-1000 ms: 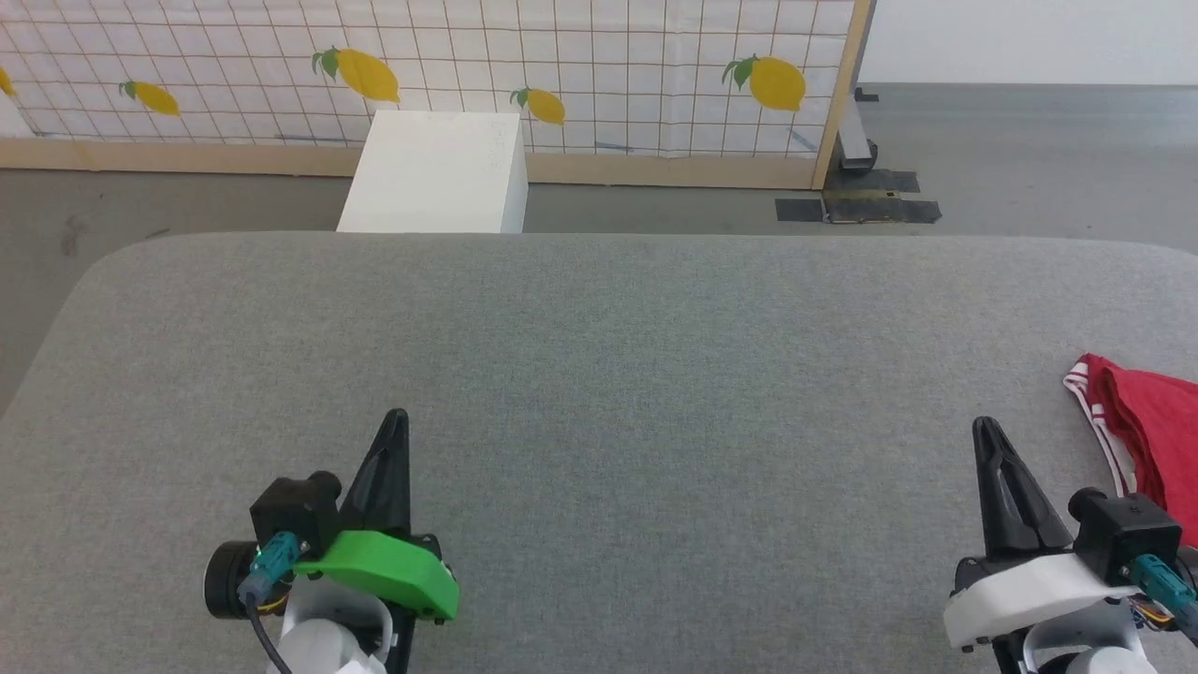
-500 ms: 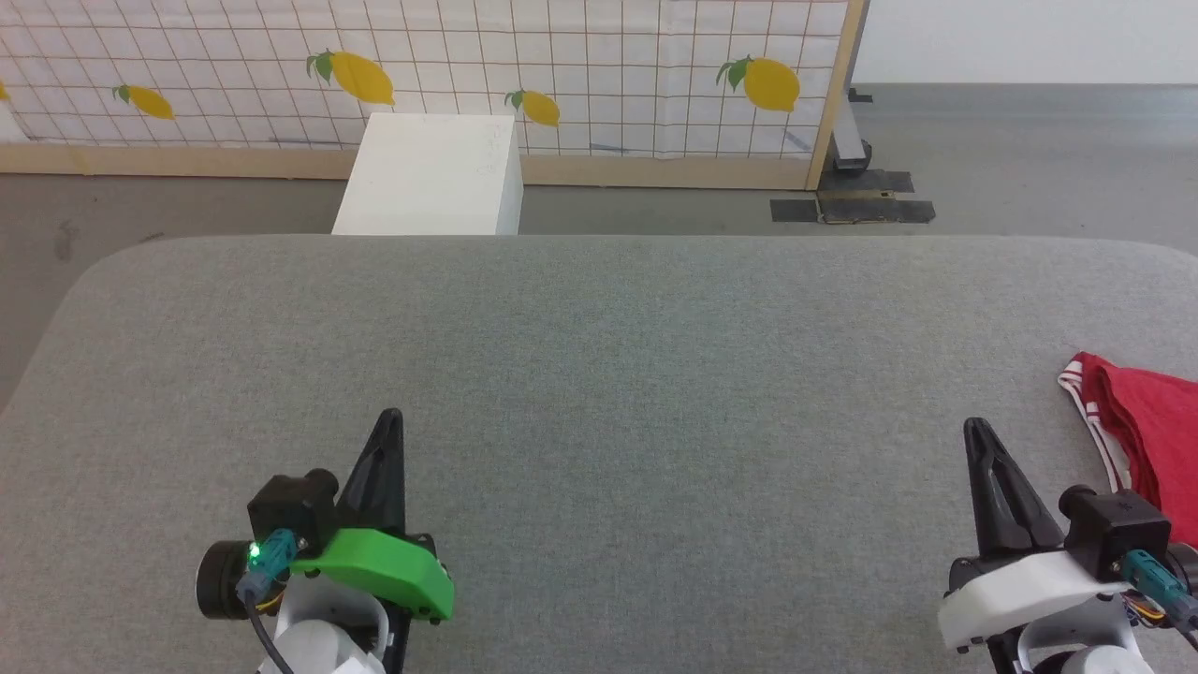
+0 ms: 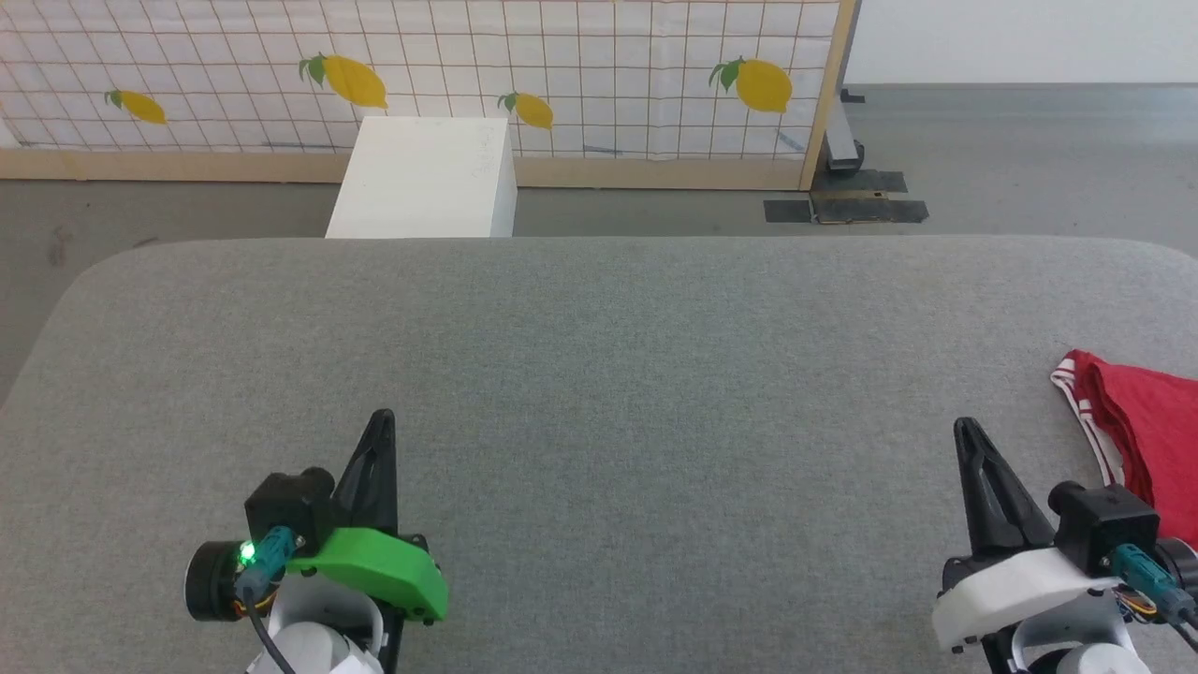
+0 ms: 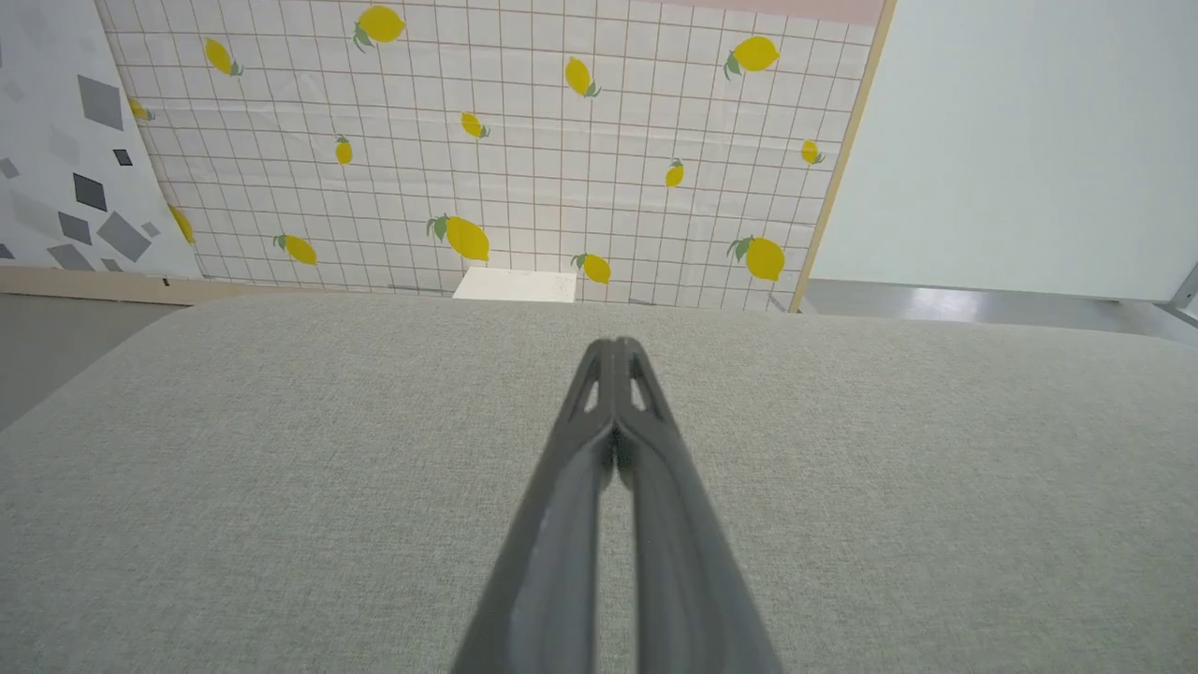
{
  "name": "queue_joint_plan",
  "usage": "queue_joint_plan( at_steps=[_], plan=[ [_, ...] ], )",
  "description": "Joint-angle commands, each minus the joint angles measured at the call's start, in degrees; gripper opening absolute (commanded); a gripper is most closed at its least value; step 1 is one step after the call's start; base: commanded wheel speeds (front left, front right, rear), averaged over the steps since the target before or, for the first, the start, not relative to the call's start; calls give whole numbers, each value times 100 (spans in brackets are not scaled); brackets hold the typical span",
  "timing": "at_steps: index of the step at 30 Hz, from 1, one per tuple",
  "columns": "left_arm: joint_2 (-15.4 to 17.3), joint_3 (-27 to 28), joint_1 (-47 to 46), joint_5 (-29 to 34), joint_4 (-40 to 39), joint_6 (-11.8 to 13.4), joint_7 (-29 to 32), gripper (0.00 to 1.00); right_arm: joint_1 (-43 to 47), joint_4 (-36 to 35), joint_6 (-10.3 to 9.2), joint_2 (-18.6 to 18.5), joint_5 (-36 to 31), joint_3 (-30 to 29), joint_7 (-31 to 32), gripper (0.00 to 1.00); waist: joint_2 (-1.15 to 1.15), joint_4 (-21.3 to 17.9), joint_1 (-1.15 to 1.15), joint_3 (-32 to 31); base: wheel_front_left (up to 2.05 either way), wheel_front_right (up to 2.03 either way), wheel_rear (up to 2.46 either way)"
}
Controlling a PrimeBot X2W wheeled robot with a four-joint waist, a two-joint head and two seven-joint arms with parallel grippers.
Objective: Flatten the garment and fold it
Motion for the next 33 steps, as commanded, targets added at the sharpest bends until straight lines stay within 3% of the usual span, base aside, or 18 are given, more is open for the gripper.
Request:
queue_joint_plan(
  at_steps=[1,33],
  plan=[
    [-11,12,97,74,-56,51,37,0,-44,-49,-4,5,-65,24,26,0,0,-4,0,-1,0,0,0],
    [-19,127,259,406,-441,168,420,0,-74,-174,-7,8,-184,159,301,0,0,-96,0,-19,0,0,0]
  ],
)
